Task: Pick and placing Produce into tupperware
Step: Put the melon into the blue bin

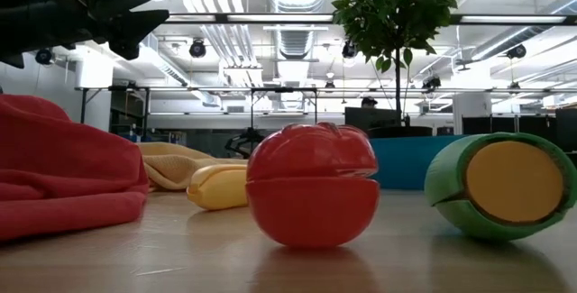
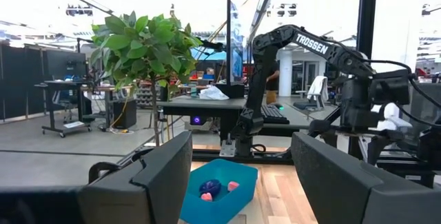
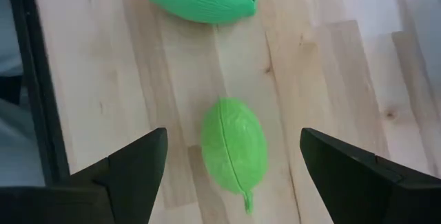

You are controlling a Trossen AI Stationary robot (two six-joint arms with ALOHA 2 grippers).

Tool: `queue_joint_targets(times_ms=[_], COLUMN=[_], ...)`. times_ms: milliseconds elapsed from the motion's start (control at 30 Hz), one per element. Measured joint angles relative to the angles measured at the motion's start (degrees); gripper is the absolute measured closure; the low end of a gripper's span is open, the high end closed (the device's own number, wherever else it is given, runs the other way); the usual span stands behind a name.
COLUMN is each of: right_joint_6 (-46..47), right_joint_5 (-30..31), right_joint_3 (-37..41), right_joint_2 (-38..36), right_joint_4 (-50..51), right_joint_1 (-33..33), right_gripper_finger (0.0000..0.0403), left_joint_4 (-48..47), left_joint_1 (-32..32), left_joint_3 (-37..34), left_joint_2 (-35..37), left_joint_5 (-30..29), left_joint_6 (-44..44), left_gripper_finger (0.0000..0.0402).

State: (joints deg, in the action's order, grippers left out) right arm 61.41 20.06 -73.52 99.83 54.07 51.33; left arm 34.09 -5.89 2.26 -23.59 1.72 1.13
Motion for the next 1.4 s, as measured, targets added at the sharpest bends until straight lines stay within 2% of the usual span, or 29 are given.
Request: queue_joint_targets(times_ms=[100,300,533,767,1033,1400], right_joint_6=[-1.37,-4.29,-4.46,-3.27,-3.4,-3.41], right_joint_5=[-2.13,-2.54,-2.69,-5.5,-5.72,-5.67], right_joint_3=[0.98,2.41,5.11,10.35,14.79,18.91], right_joint_2=[0.01,0.02,0.04,0.07,0.07,0.07], right_joint_4=[-0.2,-1.71,-6.12,-9.02,-17.32,-20.63], right_joint_1=[-1.27,-1.77,-1.78,-1.77,-1.85,-1.88], right_gripper_finger=[0.0079,0.0079,0.0079,0.0078,0.0078,0.0078], left_joint_4=[-0.02,-0.05,-0.26,-0.31,-0.39,-0.39], left_joint_1=[0.0,0.0,0.0,0.0,0.0,0.0], left_joint_3=[0.0,0.0,0.0,0.0,0.0,0.0], left_joint_2=[0.0,0.0,0.0,0.0,0.0,0.0], left_joint_5=[0.0,0.0,0.0,0.0,0.02,0.0], left_joint_6=[0.0,0.0,0.0,0.0,0.02,0.02], left_gripper_finger=[0.0167,0.0167,0.0167,0.0167,0.0167,0.0167])
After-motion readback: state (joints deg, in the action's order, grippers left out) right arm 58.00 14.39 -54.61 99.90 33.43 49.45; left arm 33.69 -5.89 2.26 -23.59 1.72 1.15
